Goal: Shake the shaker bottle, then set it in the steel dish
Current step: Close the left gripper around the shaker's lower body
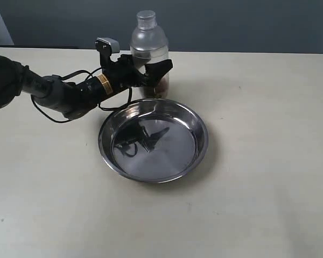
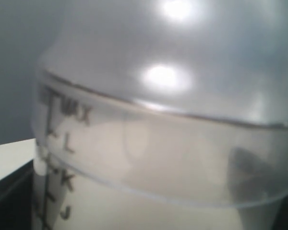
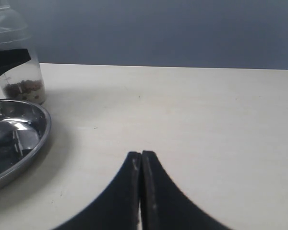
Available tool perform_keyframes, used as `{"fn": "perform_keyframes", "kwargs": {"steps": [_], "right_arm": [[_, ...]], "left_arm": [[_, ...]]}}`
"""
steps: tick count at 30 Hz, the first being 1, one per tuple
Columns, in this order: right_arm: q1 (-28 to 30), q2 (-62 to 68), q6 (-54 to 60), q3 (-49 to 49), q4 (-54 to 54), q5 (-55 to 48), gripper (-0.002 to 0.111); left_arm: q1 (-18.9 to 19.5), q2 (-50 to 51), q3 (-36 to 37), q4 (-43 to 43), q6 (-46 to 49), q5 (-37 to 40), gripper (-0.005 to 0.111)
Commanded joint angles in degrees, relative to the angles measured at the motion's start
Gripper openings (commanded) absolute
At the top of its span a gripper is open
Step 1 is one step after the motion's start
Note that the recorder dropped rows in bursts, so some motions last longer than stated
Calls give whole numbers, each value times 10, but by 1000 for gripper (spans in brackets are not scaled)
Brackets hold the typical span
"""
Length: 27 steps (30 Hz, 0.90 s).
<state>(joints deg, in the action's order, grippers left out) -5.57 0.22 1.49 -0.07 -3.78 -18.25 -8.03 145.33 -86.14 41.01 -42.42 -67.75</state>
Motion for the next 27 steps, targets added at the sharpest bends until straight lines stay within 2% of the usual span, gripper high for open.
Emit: {"fn": "perform_keyframes", "kwargs": {"steps": [1,27], "right_arm": [[-2,-2,0,1,1,7,-1],[-2,-2,0,1,1,7,-1]], "left_arm": [[0,-6,-2,29,-2,-13,0],[-2,-6,-2,41,24,-19,0]]}}
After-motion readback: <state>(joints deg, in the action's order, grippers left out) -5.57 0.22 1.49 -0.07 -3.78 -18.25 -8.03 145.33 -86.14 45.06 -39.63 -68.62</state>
